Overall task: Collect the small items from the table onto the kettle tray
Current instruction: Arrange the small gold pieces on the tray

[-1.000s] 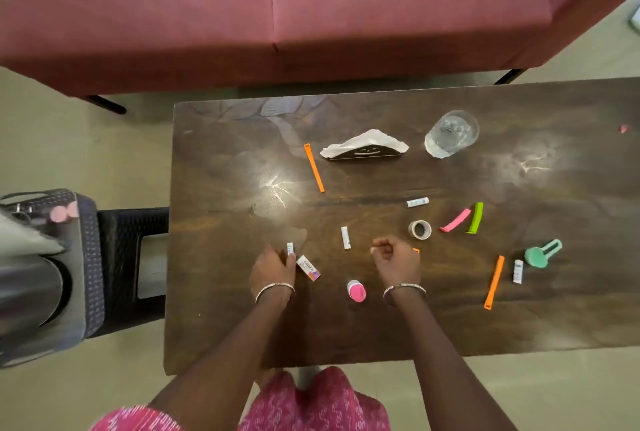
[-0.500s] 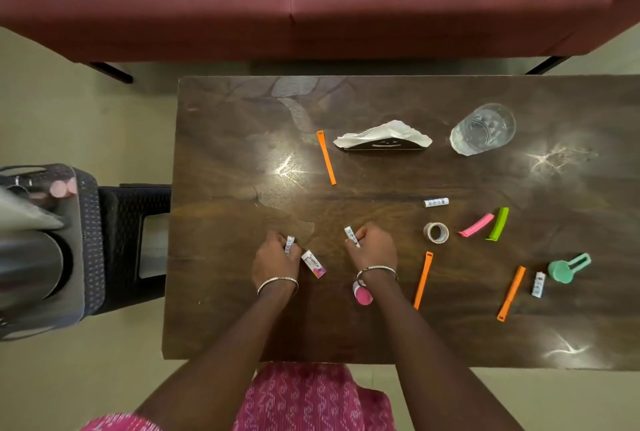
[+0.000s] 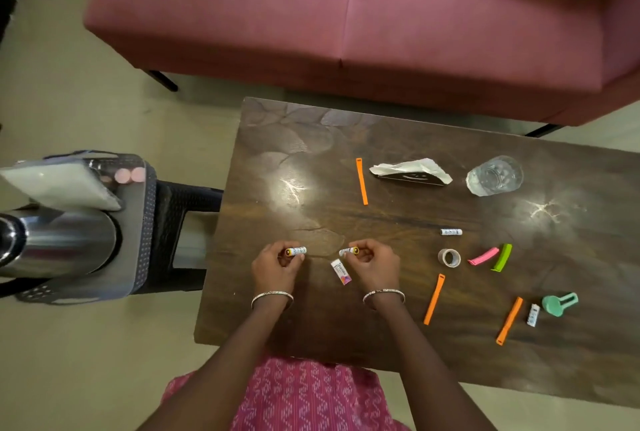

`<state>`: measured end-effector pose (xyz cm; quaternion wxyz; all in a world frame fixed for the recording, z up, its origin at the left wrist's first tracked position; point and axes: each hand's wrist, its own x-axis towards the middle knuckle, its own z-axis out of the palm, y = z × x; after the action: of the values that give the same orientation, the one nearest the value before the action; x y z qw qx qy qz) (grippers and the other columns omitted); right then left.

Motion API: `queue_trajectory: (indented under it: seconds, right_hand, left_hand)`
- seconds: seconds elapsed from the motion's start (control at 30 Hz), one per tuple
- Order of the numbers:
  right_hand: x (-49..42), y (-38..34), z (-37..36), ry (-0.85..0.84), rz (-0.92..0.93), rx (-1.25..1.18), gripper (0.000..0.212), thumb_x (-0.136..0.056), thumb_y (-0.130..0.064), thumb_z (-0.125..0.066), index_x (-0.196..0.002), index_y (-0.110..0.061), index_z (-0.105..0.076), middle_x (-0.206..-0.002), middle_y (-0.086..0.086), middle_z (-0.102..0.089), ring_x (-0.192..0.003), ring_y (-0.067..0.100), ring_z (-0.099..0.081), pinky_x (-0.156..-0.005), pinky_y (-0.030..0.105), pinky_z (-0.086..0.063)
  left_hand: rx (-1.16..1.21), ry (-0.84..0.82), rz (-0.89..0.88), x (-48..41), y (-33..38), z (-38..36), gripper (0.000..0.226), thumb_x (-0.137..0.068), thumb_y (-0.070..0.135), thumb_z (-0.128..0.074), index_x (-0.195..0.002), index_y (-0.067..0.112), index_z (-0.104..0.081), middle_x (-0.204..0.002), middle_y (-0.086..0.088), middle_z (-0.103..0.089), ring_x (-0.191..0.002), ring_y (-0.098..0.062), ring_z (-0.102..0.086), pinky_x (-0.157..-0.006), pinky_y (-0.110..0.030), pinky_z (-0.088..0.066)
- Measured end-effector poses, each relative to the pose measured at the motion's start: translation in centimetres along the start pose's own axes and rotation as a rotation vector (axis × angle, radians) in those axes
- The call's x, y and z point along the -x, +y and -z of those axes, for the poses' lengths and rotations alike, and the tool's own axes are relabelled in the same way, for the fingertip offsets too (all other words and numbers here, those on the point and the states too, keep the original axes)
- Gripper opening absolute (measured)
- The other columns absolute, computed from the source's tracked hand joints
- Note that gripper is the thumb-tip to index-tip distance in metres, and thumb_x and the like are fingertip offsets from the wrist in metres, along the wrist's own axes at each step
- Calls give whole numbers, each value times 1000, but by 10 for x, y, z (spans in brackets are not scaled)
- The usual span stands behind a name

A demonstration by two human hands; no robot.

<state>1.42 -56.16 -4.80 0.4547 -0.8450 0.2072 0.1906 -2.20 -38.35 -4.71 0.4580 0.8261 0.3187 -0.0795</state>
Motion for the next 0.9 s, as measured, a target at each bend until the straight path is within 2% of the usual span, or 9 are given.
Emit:
queue_trajectory:
  seconds: [0.13,0.27,0.33,0.4,0.53,0.6,0.67,0.77,0.9]
  right_hand:
    - [19,-30,-38,-41,71,9,12,-73,-9,-80,-84,-9,-76,-71,5,-69,-58,7,-57,-61,13,-48]
    - [39,-60,-87,-87,138,13,14,-74,0,-77,-87,-6,-76,-71,0,-63,-58,5,-56,-61,7,-48]
    - [50,-76,-115,-108,164,23,15,-75,2,-76,-86,-7,-76,-74,1,-65,-57,3,-56,-62,7,-48]
    - [59,-93,-143,-125,196,39,16,-73,2,-77,-85,-9,-77,-75,-5,-63,-57,-1,-56,-62,5,-47]
    - [71,-125,-200,-176,233,73,15,-72,-1,-79,-83,-12,-75,-78,-4,-69,-62,-2,-61,-64,5,-48]
    - [75,-139,-227,-209,238,87,16,-73,-4,-79,-82,-15,-74,-74,-9,-70,-63,-5,-62,-65,6,-49]
    - [78,-154,-254,-247,251,98,16,-75,-7,-79,-85,-17,-73,-73,-10,-70,-66,-4,-65,-68,12,-53]
    - [77,-174,-288,-272,294,137,16,-78,-9,-78,-91,-15,-74,-83,-4,-74,-76,7,-70,-77,23,-58]
    - [63,-201,-326,-289,355,181,19,-79,-8,-75,-96,-15,-75,-88,0,-75,-79,11,-70,-81,27,-58]
  left_hand:
    - [33,15,11,-5,-12,44,20,-72,14,-81,-90,21,-75,-75,2,-72,-67,-14,-67,-67,-34,-57]
    - [2,8,-15,-17,-32,94,19,-74,16,-80,-91,22,-76,-80,6,-72,-70,-10,-67,-69,-35,-58]
    - [-35,0,-33,-24,-44,123,17,-75,16,-79,-91,21,-76,-84,5,-72,-75,-12,-67,-73,-36,-57]
    - [-86,13,-46,-33,-57,151,17,-75,15,-78,-91,21,-75,-89,4,-72,-80,-15,-66,-76,-37,-56]
    - [-207,61,-35,-54,-82,203,16,-79,16,-74,-95,16,-75,-93,-5,-70,-85,-25,-65,-76,-36,-53]
    - [-243,113,-5,-68,-94,224,15,-82,17,-72,-96,14,-74,-94,-9,-70,-87,-28,-64,-74,-34,-50]
    - [-263,146,30,-84,-105,244,15,-84,17,-69,-97,13,-73,-95,-11,-70,-89,-30,-64,-75,-35,-48]
    - [-276,157,53,-111,-117,264,15,-87,15,-64,-100,10,-71,-97,-13,-69,-91,-32,-63,-76,-38,-48]
    - [-250,225,75,-149,-125,279,15,-89,11,-61,-99,4,-69,-95,-18,-70,-89,-37,-63,-75,-40,-46]
